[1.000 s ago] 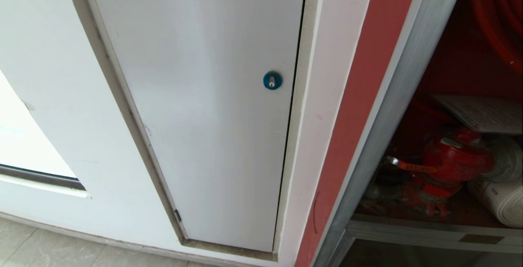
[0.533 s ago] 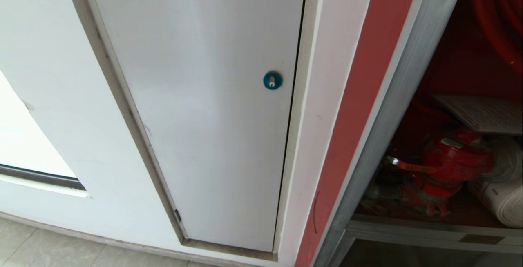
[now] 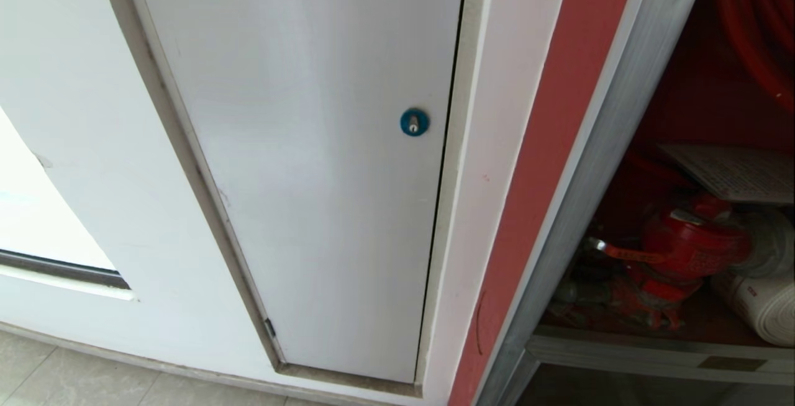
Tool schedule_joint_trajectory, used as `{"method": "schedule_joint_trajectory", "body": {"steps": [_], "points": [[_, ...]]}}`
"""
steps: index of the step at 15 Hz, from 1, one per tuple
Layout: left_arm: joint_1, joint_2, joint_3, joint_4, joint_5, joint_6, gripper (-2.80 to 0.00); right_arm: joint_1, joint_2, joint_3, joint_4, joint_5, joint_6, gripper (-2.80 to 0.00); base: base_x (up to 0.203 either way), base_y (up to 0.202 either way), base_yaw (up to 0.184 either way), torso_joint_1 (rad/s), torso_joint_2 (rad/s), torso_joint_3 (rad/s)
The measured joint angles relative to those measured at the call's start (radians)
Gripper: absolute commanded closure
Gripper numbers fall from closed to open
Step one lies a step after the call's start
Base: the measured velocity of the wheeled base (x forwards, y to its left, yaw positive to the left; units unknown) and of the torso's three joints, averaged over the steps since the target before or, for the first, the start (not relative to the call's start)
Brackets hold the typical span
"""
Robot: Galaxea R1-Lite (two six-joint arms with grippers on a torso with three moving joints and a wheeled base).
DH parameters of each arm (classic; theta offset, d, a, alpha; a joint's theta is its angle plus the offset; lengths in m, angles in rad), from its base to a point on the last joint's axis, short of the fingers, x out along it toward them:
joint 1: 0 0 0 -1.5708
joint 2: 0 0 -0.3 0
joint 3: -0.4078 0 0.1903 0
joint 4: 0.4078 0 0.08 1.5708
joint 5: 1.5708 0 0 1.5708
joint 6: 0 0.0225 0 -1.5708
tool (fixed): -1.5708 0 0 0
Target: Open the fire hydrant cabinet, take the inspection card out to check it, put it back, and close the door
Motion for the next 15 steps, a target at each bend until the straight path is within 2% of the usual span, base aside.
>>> {"method": "schedule_joint_trajectory", "body": {"steps": [2,6,10,15], "points": [[0.0,0.0,0.0,0.0,0.0,0.0,0.0,-0.04,0.046,0.032,-0.079,0.085,0.007,-2.8,0.0,0.0,0.0,0.0,0.0,0.0],[0.0,0.0,0.0,0.0,0.0,0.0,0.0,-0.201,0.136,0.048,-0.214,0.35,0.001,-2.8,0.0,0.0,0.0,0.0,0.0,0.0],[0.0,0.0,0.0,0.0,0.0,0.0,0.0,-0.301,0.173,0.042,-0.233,0.602,-0.038,-2.8,0.0,0.0,0.0,0.0,0.0,0.0],[0.0,0.0,0.0,0.0,0.0,0.0,0.0,-0.337,0.2,0.021,-0.243,0.714,-0.082,-2.8,0.0,0.0,0.0,0.0,0.0,0.0]]}}
